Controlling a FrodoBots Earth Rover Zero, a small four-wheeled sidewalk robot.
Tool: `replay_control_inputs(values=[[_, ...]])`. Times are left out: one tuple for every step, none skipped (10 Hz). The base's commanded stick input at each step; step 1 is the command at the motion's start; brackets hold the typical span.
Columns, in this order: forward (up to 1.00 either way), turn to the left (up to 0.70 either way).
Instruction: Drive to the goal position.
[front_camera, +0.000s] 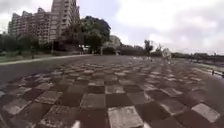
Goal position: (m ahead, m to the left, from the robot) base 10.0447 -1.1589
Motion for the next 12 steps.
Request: replay_control_inputs(values=[[0.85,0.11],[0.85,0.11],[0.85,0.11],[0.85,0.11],[0.85,0.05],[0.85,-0.23],[0.85,-0.23],[0.85,-0.23],[0.85,-0.23],[0.85,-0.23],[0.85,-0.23],[0.85,-0.23]])
